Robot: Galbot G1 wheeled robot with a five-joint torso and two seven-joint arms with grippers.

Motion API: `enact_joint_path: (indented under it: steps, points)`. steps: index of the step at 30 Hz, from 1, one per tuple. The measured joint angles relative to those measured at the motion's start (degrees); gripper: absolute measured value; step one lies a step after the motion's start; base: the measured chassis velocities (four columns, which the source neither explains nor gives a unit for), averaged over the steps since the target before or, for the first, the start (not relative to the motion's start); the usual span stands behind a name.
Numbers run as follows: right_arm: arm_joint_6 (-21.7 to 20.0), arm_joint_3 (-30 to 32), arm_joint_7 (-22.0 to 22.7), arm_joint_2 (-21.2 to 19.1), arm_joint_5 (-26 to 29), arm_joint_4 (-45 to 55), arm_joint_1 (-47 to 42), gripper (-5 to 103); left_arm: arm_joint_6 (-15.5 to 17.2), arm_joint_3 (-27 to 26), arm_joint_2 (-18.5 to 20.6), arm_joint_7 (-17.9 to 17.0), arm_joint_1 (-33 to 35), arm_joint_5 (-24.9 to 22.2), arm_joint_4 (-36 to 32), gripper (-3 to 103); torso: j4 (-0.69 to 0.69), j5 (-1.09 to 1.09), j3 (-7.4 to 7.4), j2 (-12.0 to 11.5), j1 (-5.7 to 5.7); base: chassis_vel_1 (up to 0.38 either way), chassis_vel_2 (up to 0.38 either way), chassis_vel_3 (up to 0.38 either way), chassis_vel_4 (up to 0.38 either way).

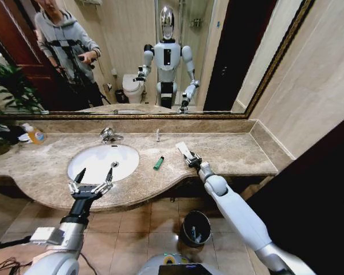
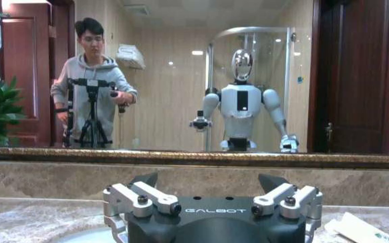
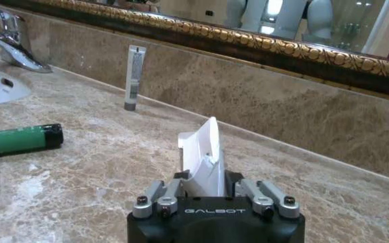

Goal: Pick up the trash from the sink and place it in the trash bin.

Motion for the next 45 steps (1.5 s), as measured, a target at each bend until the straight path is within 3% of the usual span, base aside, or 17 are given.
enact_joint_path:
  steps: [8, 14, 19, 23, 27, 30, 31, 34, 35, 37, 38, 41, 45]
  points:
    - [0.5, 0.7, 0.1, -0.1, 0.4, 0.5, -0.5, 15, 0.0, 0.0, 0.0, 0.0, 0.0, 0.0, 0.0, 100, 0.0, 0.0, 0.0, 0.0, 0.0, 0.0, 0.0, 0.0, 0.0]
    - [1.9, 4.9, -0.9, -1.9, 4.2, 6.5, -4.3, 2, 0.0, 0.0, 0.0, 0.0, 0.0, 0.0, 0.0, 100, 0.01, 0.01, 0.0, 0.0, 0.0, 0.0, 0.0, 0.0, 0.0]
    - [3.0, 10.4, -2.3, -4.4, 6.2, 12.7, -9.1, 0, 0.0, 0.0, 0.0, 0.0, 0.0, 0.0, 0.0, 100, 0.0, 0.02, 0.0, 0.0, 0.0, 0.0, 0.0, 0.0, 0.0]
    - [4.3, 18.7, -2.5, -8.6, 10.6, 22.6, -17.9, 0, 0.0, 0.0, 0.0, 0.0, 0.0, 0.0, 0.0, 100, 0.01, 0.02, 0.0, 0.0, 0.0, 0.0, 0.0, 0.0, 0.0]
    - [5.8, 23.5, -3.6, -10.5, 11.9, 25.7, -24.7, 0, 0.0, 0.0, 0.0, 0.0, 0.0, 0.0, 0.0, 100, 0.01, -0.01, -0.01, 0.0, 0.0, 0.0, 0.0, 0.0, 0.0]
    - [11.6, 32.0, -8.4, -9.7, 14.9, 28.5, -36.8, 0, 0.0, 0.0, 0.0, 0.0, 0.0, 0.0, 0.0, 100, 0.0, 0.02, -0.01, 0.0, 0.0, 0.0, 0.0, 0.0, 0.0]
    - [11.6, 32.0, -8.4, -9.7, 14.9, 28.5, -36.8, 0, 0.0, 0.0, 0.0, 0.0, 0.0, 0.0, 0.0, 100, 0.0, 0.02, -0.01, 0.0, 0.0, 0.0, 0.0, 0.0, 0.0]
    - [20.1, 37.2, -11.3, -5.9, 17.6, 30.3, -48.8, 0, 0.0, 0.0, 0.0, 0.0, 0.0, 0.0, 0.0, 100, 0.01, 0.01, -0.01, 0.0, 0.0, 0.0, 0.0, 0.0, 0.0]
    - [20.1, 37.2, -11.3, -5.9, 17.6, 30.3, -48.8, 0, 0.0, 0.0, 0.0, 0.0, 0.0, 0.0, 0.0, 100, 0.01, 0.01, -0.01, 0.0, 0.0, 0.0, 0.0, 0.0, 0.0]
    - [29.9, 41.0, -15.4, -1.7, 18.8, 30.0, -58.4, 0, 0.0, 0.0, 0.0, 0.0, 0.0, 0.0, 0.0, 100, -0.04, -0.04, -0.02, 0.0, -0.02, 0.0, 0.0, 0.0, 0.0]
    - [32.4, 41.5, -16.2, -0.3, 18.8, 28.9, -60.1, 0, 0.0, 0.0, 0.0, 0.0, 0.0, 0.0, 0.0, 100, -0.04, -0.04, -0.01, 0.0, -0.02, 0.0, 0.0, 0.0, 0.0]
    - [34.0, 39.8, -16.4, 0.8, 18.1, 25.8, -61.7, 0, 0.0, 0.0, 0.0, 0.0, 0.0, 0.0, 0.0, 100, -0.02, -0.01, -0.02, 0.0, -0.03, 0.0, 0.0, 0.0, 0.0]
    - [31.1, 36.3, -17.0, 1.5, 12.7, 18.1, -60.4, 0, 0.0, 0.0, 0.0, 0.0, 0.0, 0.0, 0.0, 100, 0.0, -0.02, -0.01, 0.0, -0.01, 0.0, 0.0, 0.0, 0.0]
